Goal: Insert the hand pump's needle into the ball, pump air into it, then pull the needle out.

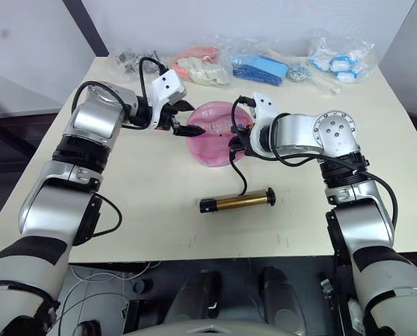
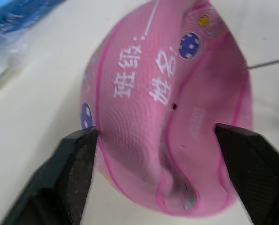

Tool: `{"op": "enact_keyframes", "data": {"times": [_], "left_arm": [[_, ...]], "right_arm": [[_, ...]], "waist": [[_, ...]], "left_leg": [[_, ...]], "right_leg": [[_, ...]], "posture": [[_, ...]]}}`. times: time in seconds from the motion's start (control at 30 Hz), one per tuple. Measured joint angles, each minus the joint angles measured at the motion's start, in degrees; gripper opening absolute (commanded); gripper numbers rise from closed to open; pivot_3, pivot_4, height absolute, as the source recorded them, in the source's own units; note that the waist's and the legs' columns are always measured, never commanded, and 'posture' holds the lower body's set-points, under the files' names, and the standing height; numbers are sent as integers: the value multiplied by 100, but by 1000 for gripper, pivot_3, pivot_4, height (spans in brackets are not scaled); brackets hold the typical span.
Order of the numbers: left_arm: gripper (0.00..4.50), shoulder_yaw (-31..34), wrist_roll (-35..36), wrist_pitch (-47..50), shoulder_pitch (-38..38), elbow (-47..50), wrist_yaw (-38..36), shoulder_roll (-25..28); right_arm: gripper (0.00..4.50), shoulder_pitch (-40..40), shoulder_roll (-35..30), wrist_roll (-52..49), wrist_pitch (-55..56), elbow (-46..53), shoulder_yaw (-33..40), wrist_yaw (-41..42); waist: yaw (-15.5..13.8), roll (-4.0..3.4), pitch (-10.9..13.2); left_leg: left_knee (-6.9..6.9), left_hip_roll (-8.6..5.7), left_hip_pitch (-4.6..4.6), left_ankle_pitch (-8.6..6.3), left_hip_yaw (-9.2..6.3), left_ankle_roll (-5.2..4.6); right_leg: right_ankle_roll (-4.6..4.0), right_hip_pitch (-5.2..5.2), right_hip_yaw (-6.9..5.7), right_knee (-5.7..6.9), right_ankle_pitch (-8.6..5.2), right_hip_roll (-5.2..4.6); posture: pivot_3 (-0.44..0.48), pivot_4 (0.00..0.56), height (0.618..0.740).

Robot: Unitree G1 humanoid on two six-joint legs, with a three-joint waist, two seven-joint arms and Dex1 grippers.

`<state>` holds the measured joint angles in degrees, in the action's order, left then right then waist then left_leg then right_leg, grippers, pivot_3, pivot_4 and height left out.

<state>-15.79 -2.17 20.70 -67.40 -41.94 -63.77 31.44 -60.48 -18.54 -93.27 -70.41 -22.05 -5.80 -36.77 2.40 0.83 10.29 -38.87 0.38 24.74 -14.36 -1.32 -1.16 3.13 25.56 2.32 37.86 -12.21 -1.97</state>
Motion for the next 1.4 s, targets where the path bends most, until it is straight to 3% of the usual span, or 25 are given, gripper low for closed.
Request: {"op": "enact_keyframes", "data": {"times": [0.07,0.2,0.63,1.4], "left_arm": [[1732,0,-72,-97,-19,-99,128,-100],[34,3,-163,-150,-65,-237,292,-147],[34,121,-167,403,205,413,429,-143],[34,206,-161,848,474,993,607,-129]], "right_arm": [[313,-110,189,252,-55,-150,44,110],[313,-223,450,775,-128,-380,276,382],[313,-345,1090,2283,-439,-1008,1060,1059],[313,-745,1584,4239,-502,-1547,2095,1947]], "waist": [[1,0,0],[-3,0,0],[0,0,0],[7,-1,0]], "left_leg": [[-7,0,0,0,-1,0],[-17,-2,5,0,-2,0],[-18,-3,4,0,-2,1],[-19,-7,1,1,-4,2]], "right_leg": [[0,1,1,6,0,1],[1,1,0,7,0,0],[1,1,1,10,1,0],[0,1,2,14,1,-1]], "posture": [[0,150,740],[0,150,740],[0,150,740],[0,150,740]]}}
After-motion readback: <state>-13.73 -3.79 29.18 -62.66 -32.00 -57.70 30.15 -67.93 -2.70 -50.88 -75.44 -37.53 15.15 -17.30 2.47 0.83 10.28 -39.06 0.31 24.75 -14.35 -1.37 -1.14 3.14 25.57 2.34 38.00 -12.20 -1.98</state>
